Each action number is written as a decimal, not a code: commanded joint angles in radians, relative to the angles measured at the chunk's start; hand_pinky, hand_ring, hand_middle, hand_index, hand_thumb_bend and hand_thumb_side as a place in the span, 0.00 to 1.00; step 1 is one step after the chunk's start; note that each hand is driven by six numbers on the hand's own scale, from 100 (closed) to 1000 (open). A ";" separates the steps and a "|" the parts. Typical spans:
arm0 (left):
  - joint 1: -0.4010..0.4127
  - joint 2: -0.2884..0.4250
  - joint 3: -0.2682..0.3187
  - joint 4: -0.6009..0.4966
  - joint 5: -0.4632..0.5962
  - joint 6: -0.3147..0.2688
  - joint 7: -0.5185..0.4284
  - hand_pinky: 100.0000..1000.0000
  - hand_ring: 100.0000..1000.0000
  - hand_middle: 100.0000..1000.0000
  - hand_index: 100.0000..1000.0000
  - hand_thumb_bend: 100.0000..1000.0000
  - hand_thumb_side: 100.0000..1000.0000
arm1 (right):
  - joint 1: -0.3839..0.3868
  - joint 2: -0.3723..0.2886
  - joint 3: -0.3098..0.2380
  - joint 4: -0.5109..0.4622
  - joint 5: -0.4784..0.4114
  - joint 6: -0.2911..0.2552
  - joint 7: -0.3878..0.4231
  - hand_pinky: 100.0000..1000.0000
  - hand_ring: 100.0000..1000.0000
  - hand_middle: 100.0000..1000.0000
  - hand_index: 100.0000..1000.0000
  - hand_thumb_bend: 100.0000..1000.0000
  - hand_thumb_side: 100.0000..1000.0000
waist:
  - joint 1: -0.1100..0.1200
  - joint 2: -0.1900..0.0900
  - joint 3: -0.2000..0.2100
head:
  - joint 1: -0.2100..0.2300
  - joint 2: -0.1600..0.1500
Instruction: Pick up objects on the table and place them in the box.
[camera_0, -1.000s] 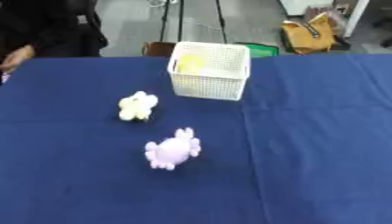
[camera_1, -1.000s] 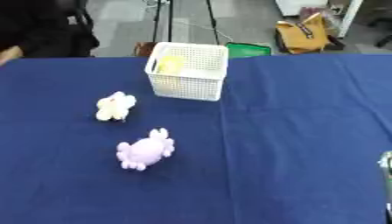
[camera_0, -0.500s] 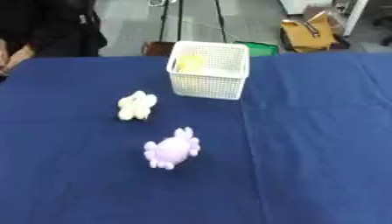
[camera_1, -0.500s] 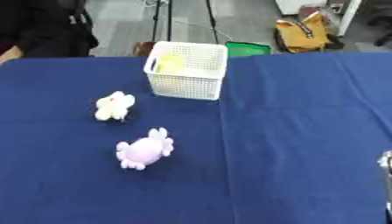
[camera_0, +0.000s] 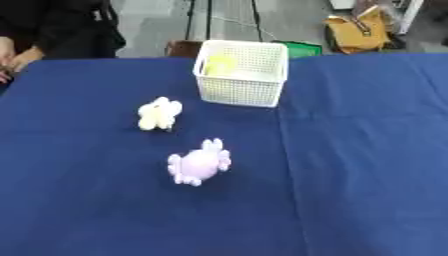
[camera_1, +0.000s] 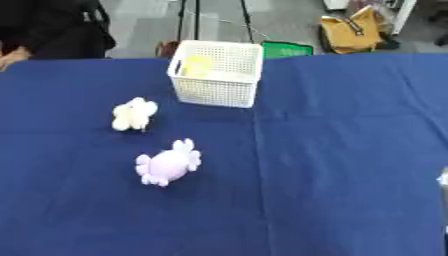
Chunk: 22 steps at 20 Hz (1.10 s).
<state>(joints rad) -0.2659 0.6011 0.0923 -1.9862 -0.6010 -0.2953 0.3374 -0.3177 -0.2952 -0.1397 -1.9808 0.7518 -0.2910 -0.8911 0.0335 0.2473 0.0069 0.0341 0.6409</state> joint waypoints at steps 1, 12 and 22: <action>-0.012 0.088 -0.011 -0.014 -0.063 0.047 -0.056 0.79 0.84 0.87 0.98 0.00 0.72 | -0.014 -0.017 0.004 -0.019 -0.011 -0.013 -0.006 0.71 0.70 0.54 0.77 0.00 0.91 | 0.000 -0.020 -0.001 | 0.004 0.006; -0.039 0.248 -0.081 0.023 -0.152 0.158 -0.551 0.89 0.94 0.95 1.00 0.02 0.88 | -0.013 -0.012 0.011 -0.019 -0.020 -0.012 0.004 0.71 0.70 0.54 0.77 0.00 0.90 | 0.003 -0.035 -0.022 | 0.021 -0.006; -0.136 0.281 -0.093 0.103 -0.101 0.135 -0.896 0.92 0.96 0.95 1.00 0.74 1.00 | -0.011 -0.012 0.016 -0.019 -0.027 -0.012 0.013 0.71 0.70 0.54 0.76 0.00 0.90 | 0.004 -0.035 -0.036 | 0.027 -0.009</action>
<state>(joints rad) -0.3874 0.8384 -0.0065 -1.8842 -0.7118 -0.1619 -0.5272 -0.3201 -0.2947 -0.1225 -1.9808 0.7317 -0.2935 -0.8748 0.0359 0.2297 -0.0284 0.0582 0.6397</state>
